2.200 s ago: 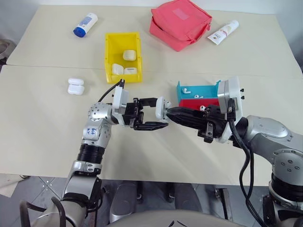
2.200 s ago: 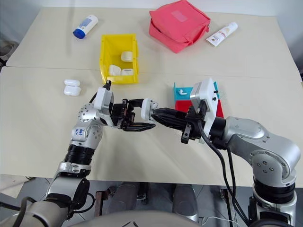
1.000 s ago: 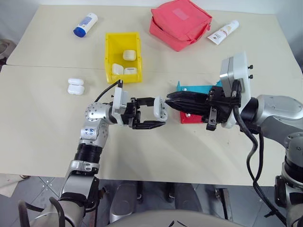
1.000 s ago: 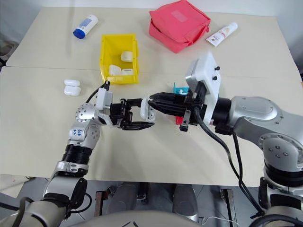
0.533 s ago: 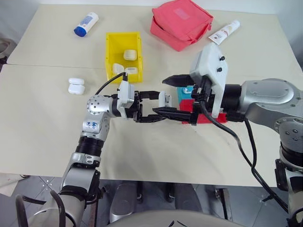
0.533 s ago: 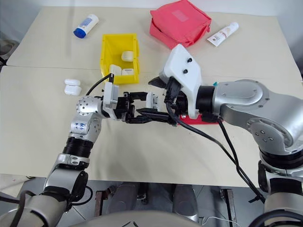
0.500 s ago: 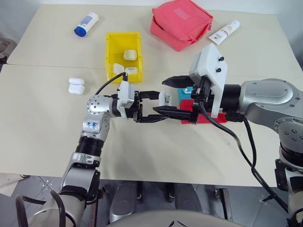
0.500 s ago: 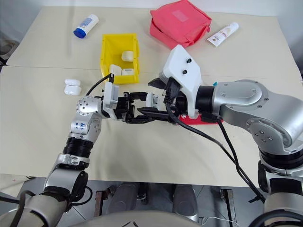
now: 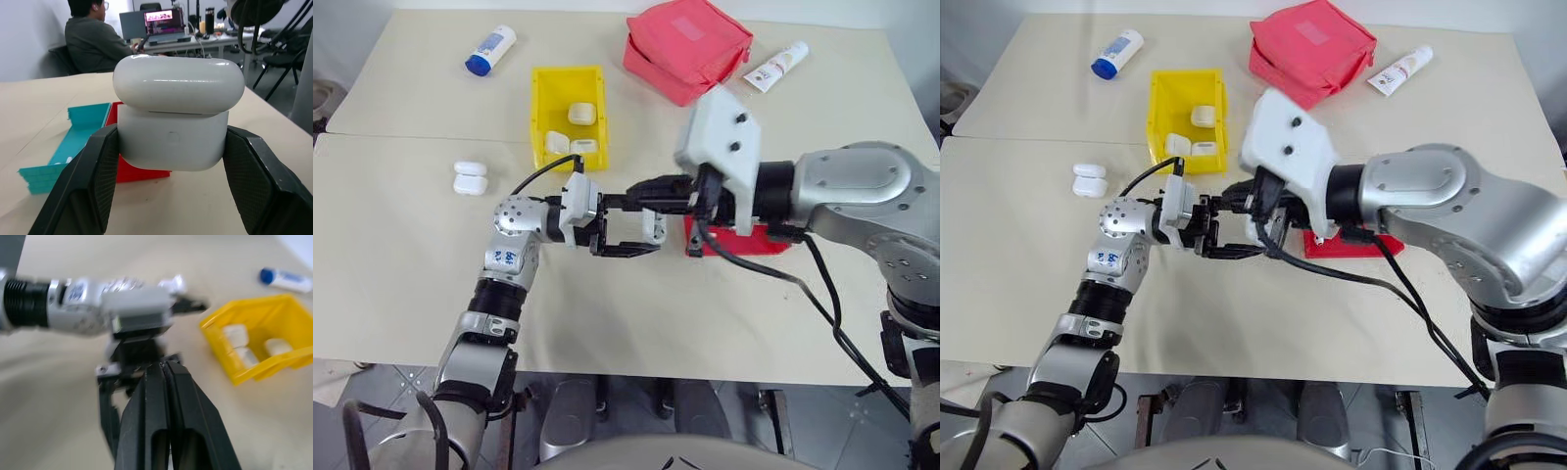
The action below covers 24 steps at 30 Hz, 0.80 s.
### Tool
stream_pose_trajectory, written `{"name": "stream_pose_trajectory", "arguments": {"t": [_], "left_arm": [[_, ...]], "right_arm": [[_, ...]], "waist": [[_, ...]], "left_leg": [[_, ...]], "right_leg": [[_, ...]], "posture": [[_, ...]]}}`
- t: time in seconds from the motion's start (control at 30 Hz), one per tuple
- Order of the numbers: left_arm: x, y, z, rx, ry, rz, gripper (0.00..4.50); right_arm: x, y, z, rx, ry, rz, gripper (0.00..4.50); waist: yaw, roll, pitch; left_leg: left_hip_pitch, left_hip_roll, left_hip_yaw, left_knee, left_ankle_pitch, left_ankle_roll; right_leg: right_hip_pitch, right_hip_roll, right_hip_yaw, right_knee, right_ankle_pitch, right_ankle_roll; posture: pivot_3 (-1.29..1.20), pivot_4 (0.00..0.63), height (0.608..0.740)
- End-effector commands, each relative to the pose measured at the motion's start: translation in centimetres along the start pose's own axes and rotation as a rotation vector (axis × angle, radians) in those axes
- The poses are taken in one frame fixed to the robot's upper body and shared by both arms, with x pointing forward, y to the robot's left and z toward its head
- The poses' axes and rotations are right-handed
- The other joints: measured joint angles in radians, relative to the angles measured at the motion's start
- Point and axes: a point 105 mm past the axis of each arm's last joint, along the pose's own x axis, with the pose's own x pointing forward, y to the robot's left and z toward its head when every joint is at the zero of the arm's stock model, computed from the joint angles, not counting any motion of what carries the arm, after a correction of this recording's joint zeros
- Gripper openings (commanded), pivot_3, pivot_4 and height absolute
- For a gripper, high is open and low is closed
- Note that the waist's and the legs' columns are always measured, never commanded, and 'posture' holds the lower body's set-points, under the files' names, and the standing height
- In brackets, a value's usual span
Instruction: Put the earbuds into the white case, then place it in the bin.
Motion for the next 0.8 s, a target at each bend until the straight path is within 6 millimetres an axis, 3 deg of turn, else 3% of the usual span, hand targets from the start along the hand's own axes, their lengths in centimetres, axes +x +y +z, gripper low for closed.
{"name": "stream_pose_trajectory", "arguments": {"t": [0.03,0.2,0.33,0.53,0.7,0.8], "left_arm": [[0.2,0.4,0.8,0.055,0.01,-0.016,2.79],[0.1,0.7,1.0,0.076,0.022,-0.02,2.79],[-0.7,1.1,1.6,0.093,0.02,0.008,2.79],[-1.5,1.2,1.8,0.094,0.017,0.048,2.79],[-1.9,1.6,2.2,0.099,0.007,0.115,2.79],[-2.6,2.5,2.5,0.099,0.006,0.192,2.79]], "right_arm": [[0.0,0.0,-0.2,-0.081,0.063,0.005,0.05],[0.0,-0.4,-0.8,-0.127,0.116,0.001,0.05],[-1.7,-2.1,-1.8,-0.154,0.202,-0.069,0.05],[-3.6,-2.8,-3.1,-0.123,0.249,-0.102,0.05],[-4.9,-3.8,-2.6,0.0,0.056,-0.175,0.05],[-6.4,-3.0,-4.9,0.03,0.005,-0.157,0.61]], "waist": [[-0.001,0.0,0.0],[-0.001,0.0,0.0],[0.0,0.0,0.0],[-0.001,0.0,0.0],[0.0,-0.001,0.0],[0.01,-0.002,0.0]], "left_leg": [[0.0,0.0,0.0,0.0,0.0,0.0],[0.0,0.0,0.0,0.0,0.0,0.0],[0.0,0.0,0.0,0.0,0.0,0.0],[0.0,0.0,0.0,0.0,0.0,0.0],[0.0,0.0,0.0,0.0,0.0,0.0],[0.0,0.0,-0.001,0.0,0.0,0.0]], "right_leg": [[0.0,0.0,0.0,0.0,0.0,0.0],[0.0,0.0,0.0,0.0,0.0,0.0],[0.0,0.0,0.0,0.0,0.0,0.0],[0.0,0.0,0.0,0.0,0.0,0.0],[0.0,0.0,0.0,0.0,0.0,0.0],[0.001,0.0,-0.001,0.0,0.0,0.0]], "posture": [[0.0,0.15,0.74],[0.0,0.15,0.74],[0.0,0.15,0.74],[0.0,0.15,0.74],[0.0,0.15,0.74],[0.0,0.15,0.74]]}}
